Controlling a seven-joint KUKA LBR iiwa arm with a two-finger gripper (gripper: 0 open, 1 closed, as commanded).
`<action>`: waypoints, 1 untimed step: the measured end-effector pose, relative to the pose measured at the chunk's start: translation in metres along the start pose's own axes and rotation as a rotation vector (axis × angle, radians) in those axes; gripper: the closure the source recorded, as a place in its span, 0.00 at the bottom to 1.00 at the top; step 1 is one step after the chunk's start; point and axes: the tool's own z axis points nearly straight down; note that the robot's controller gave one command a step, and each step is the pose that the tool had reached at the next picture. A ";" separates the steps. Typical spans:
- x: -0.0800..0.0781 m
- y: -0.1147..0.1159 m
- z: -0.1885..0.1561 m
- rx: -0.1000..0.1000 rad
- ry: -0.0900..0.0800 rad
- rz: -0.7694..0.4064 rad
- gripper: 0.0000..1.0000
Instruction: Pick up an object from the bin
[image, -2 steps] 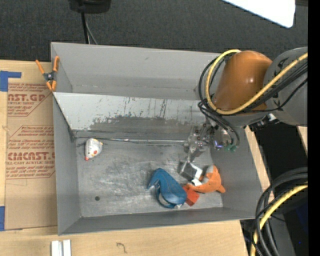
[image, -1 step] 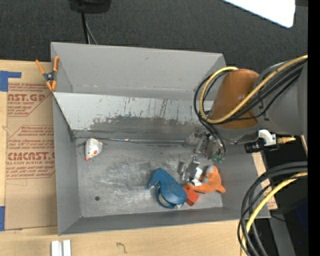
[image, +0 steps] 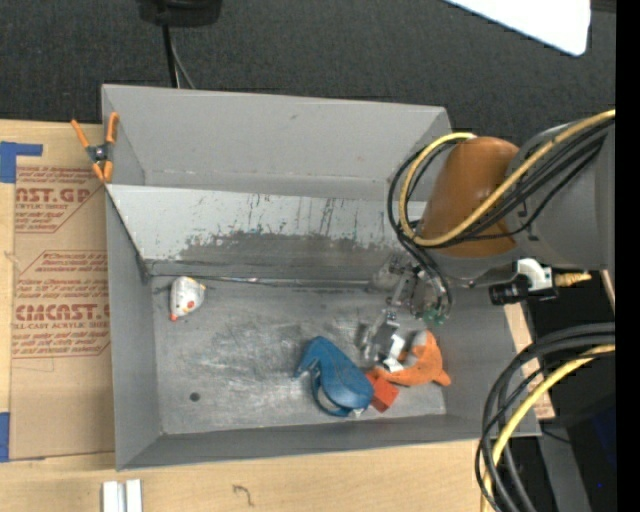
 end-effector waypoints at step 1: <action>0.002 -0.008 0.014 -0.002 -0.005 -0.152 0.00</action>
Offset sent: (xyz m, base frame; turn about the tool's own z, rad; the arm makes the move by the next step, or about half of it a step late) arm -0.0109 -0.0407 -0.0479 -0.4300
